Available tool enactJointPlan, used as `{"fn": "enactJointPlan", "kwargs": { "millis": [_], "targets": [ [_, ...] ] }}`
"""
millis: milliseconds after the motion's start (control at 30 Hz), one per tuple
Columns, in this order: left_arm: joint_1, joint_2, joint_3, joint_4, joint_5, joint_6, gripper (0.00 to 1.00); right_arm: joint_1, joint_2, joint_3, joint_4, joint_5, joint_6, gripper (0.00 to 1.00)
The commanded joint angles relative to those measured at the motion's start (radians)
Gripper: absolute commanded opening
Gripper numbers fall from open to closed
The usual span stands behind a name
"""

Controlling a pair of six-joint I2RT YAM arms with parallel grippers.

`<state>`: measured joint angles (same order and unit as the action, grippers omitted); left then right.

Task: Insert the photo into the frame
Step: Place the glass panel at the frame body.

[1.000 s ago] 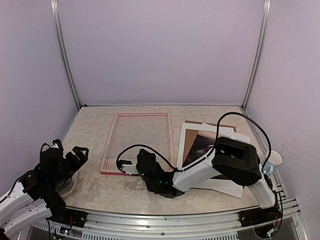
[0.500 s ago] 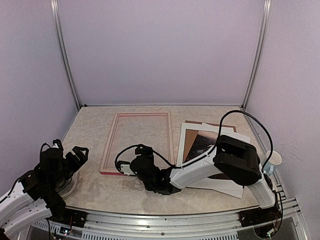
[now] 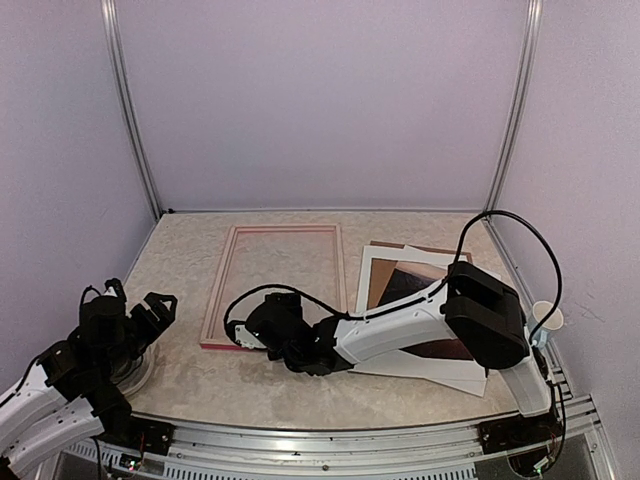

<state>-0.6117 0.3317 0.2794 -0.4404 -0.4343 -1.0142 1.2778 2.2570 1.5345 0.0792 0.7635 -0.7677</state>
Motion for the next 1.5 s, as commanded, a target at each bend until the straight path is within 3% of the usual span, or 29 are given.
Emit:
{"fn": "enactJointPlan", "kwargs": {
  "millis": [0,1467],
  "targets": [
    [0.009,-0.01,0.009,-0.004,-0.008,-0.003,0.99,-0.012,-0.054,0.035,-0.142,-0.077,0.088,0.95],
    [0.005,-0.031,-0.003,-0.008,0.006,-0.015,0.99,-0.08,-0.058,0.136,-0.351,-0.349,0.189,0.96]
  ]
}}
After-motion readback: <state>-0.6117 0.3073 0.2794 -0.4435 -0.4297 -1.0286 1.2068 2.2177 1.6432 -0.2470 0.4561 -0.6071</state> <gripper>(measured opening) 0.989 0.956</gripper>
